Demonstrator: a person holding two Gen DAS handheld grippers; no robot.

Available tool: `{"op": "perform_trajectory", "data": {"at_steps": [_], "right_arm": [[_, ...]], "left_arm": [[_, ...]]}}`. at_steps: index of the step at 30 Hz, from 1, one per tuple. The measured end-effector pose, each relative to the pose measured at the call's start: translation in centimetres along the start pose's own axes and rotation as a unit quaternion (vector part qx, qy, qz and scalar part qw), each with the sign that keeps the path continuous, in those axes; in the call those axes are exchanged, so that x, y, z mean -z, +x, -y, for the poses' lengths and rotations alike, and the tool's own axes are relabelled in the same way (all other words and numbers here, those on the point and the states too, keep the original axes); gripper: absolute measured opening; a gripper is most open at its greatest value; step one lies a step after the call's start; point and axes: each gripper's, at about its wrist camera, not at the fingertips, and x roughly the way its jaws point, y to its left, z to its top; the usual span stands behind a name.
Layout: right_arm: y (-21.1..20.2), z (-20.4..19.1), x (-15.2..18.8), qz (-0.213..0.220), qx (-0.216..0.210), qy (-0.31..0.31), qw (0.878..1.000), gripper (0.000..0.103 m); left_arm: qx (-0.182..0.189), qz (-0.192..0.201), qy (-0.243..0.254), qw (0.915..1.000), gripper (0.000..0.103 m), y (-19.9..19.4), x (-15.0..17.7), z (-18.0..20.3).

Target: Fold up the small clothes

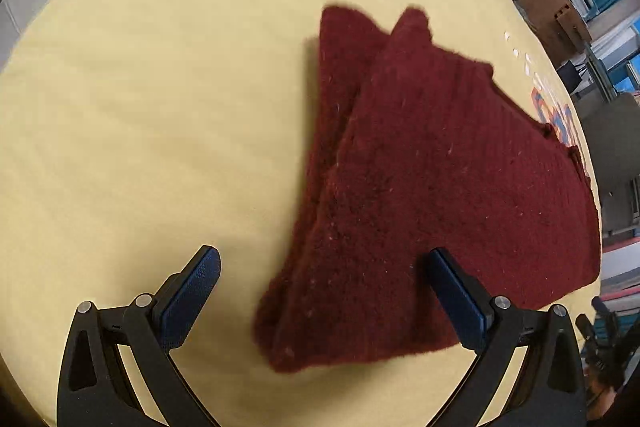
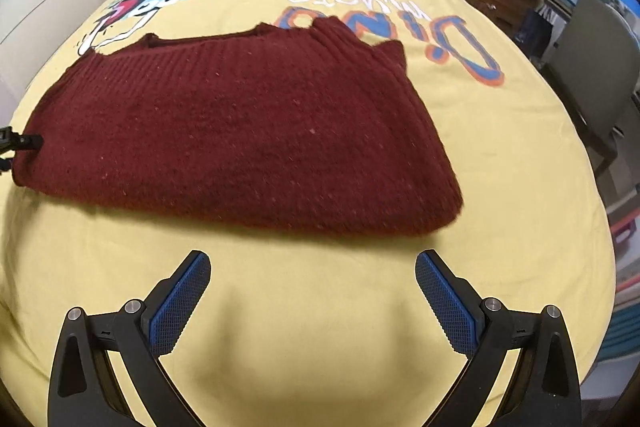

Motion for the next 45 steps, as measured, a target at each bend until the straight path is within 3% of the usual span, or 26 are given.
{"op": "perform_trajectory", "data": {"at_steps": [5,7,9,11,14,22,29,39,45], "right_arm": [[-0.7,1.0,0.2,-0.001,0.003,0.016,1.000,0.102],[-1.0,1.4,0.2,0.003,0.002,0.020,1.000,0.102],[-1.2,1.7,0.2,0.005,0.003,0.024,1.000,0.102],[-1.5,2.2,0.2,0.006,0.002,0.032,0.999,0.102],[-1.9,3.1,0.5,0.011,0.000,0.041,0.999,0.102],[-2.8,5.6,0.5,0.030,-0.009,0.067,0.997,0.102],[-4.0,8.8,0.6,0.050,-0.003,0.089,0.995,0.102],[-5.1,13.5,1.4,0.055,0.021,0.120,0.991,0.102],[-4.4,14.1,2.2,0.039,0.017,0.128,0.991,0.102]], "left_arm": [[0.021,-0.009,-0.011,0.9997,0.100,1.3,0.4,0.4],[0.031,-0.015,-0.007,0.9994,0.073,1.4,0.4,0.8],[0.057,-0.019,-0.005,0.9982,0.033,0.8,0.2,1.4],[0.056,-0.025,0.001,0.9981,0.029,0.2,0.0,2.4],[0.037,-0.016,0.026,0.9988,0.026,-1.3,0.1,4.5],[0.077,0.014,0.053,0.9955,0.025,-6.0,-0.6,11.5],[0.110,0.020,0.100,0.9887,0.025,-7.0,-2.2,21.3],[0.130,-0.019,0.175,0.9757,0.025,-0.9,-0.4,35.0],[0.047,-0.050,0.210,0.9754,0.027,4.8,2.1,38.7]]}}
